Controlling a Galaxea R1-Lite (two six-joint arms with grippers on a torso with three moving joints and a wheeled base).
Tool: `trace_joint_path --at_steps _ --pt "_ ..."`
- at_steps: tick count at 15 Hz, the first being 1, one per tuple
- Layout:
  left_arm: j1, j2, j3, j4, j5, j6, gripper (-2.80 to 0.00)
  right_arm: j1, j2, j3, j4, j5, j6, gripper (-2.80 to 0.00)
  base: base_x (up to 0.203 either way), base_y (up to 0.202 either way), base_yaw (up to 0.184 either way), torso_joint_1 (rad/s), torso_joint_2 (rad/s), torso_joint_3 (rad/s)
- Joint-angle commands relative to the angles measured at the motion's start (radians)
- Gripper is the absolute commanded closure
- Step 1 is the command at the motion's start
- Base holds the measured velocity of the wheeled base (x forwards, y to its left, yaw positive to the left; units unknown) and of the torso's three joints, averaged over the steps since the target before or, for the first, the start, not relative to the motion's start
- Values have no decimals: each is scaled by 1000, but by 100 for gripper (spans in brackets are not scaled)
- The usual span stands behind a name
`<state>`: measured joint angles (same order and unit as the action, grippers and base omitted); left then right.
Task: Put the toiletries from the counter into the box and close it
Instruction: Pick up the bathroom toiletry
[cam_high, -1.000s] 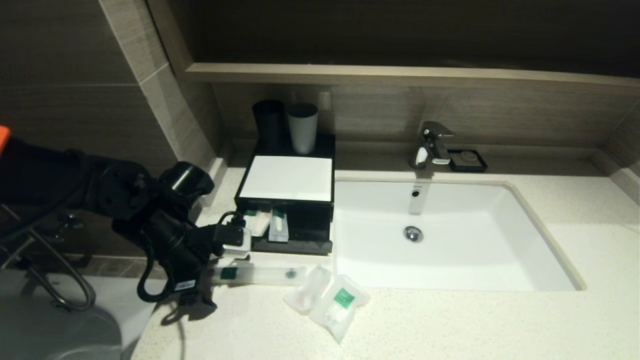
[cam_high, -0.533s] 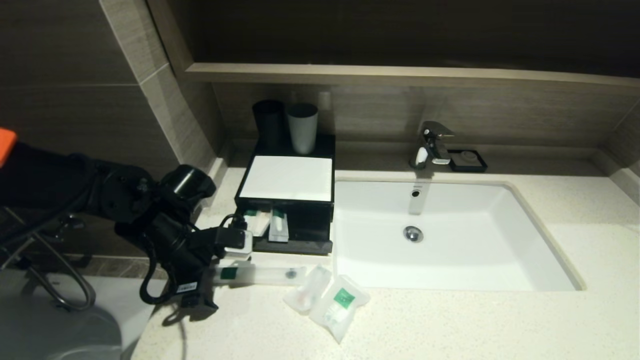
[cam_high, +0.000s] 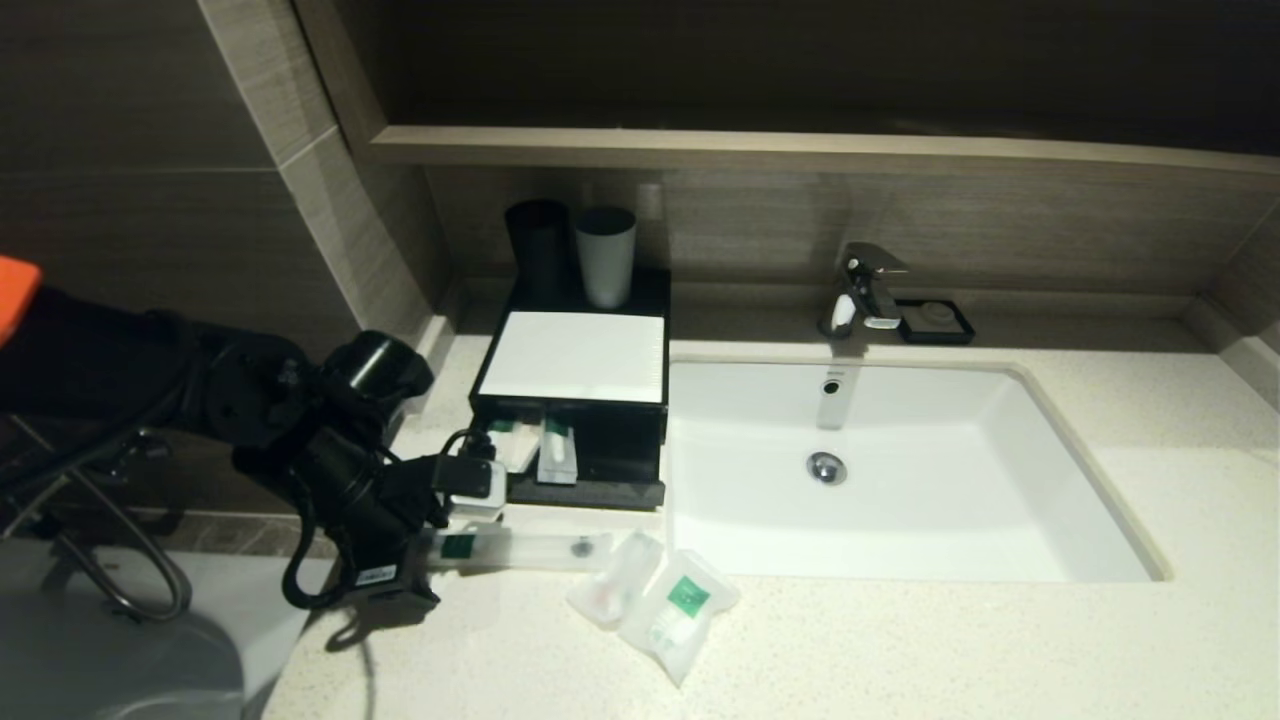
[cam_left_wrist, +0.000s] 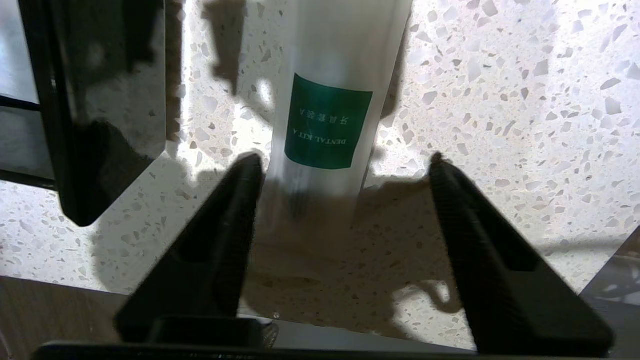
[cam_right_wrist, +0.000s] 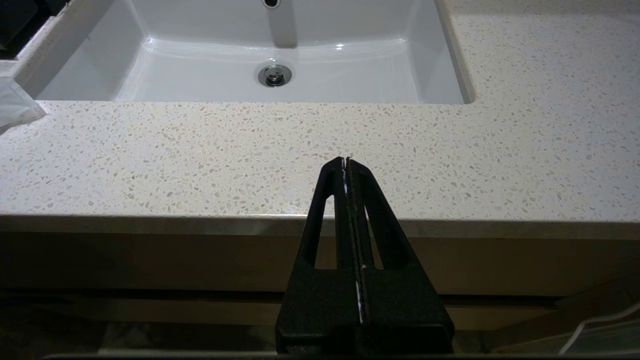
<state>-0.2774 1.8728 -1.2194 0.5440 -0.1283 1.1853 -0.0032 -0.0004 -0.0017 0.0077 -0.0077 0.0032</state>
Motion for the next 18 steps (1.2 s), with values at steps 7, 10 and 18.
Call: trace_joint_path --at_steps 7,10,18 --pt "1 -8 16 5 3 10 0 0 0 -1 0 0 0 0 0 0 0 0 0 0" --pt "2 -29 17 15 3 10 0 0 0 -1 0 0 0 0 0 0 0 0 0 0" --pt "3 -152 -6 133 -1 7 0 0 0 0 0 0 0 0 0 0 0 0 0 0"
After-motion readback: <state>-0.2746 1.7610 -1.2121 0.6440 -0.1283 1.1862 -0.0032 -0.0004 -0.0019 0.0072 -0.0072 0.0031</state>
